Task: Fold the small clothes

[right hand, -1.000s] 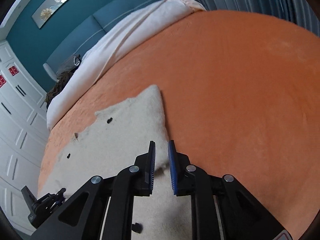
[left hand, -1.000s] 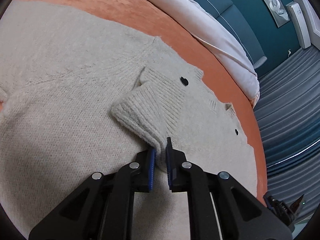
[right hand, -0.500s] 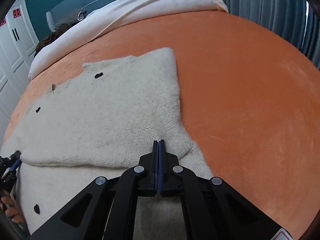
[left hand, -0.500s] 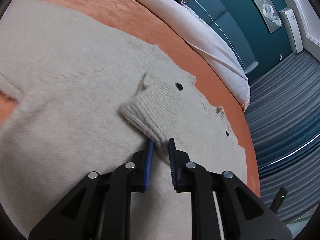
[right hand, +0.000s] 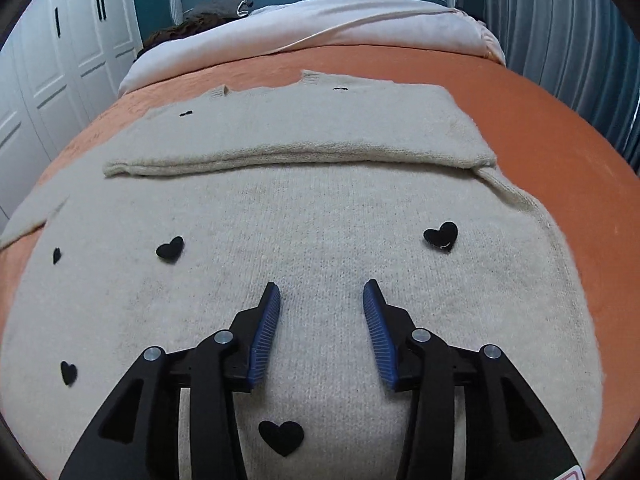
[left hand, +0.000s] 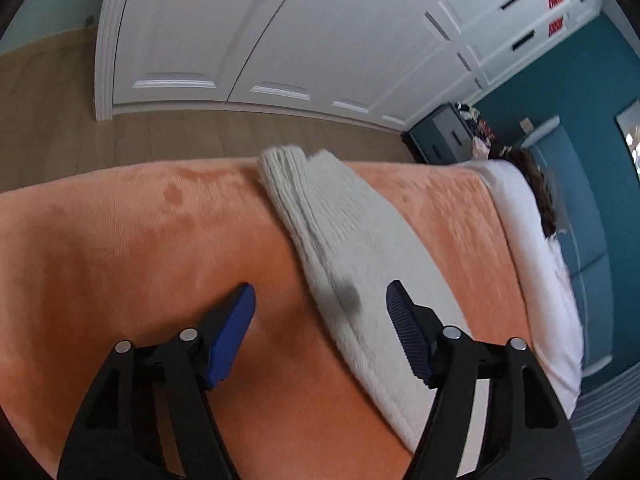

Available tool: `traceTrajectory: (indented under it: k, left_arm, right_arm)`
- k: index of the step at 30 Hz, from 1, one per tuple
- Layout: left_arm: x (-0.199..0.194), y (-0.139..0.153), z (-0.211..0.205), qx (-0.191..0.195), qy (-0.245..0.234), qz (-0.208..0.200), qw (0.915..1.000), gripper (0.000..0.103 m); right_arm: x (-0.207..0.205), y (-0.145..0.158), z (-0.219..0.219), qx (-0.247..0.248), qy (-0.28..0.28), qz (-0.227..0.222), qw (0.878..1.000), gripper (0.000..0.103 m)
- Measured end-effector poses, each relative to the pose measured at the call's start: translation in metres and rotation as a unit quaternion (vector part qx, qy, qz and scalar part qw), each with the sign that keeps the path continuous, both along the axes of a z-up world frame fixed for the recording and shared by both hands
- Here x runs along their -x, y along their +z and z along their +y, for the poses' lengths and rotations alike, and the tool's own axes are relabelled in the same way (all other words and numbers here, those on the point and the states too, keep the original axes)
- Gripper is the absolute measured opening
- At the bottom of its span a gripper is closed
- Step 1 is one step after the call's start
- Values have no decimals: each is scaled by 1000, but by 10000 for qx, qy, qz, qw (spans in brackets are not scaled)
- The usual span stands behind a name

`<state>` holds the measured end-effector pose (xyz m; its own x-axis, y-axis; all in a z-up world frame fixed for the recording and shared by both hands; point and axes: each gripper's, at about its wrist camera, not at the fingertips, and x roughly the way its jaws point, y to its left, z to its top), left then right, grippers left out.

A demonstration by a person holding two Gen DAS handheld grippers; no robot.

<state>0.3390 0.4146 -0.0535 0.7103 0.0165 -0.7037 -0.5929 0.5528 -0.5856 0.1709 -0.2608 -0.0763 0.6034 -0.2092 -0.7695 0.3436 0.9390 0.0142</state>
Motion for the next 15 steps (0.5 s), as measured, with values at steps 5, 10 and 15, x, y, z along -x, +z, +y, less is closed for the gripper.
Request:
traceTrajectory:
  k: [5, 10, 15]
  left_arm:
    - [-35, 17, -10, -207, -517, 110, 9984, 6]
    - [-49, 117, -120, -794, -1943, -1123, 9712, 6]
    - [-26, 184, -312, -889, -3911, -2008, 8938, 6]
  right_arm:
    - [2, -1, -10, -341, 16, -125, 9993, 49]
    - [7, -5, -18, -721, 75, -289, 9970, 55]
    - [10, -5, -21, -1061, 238, -436, 9931, 66]
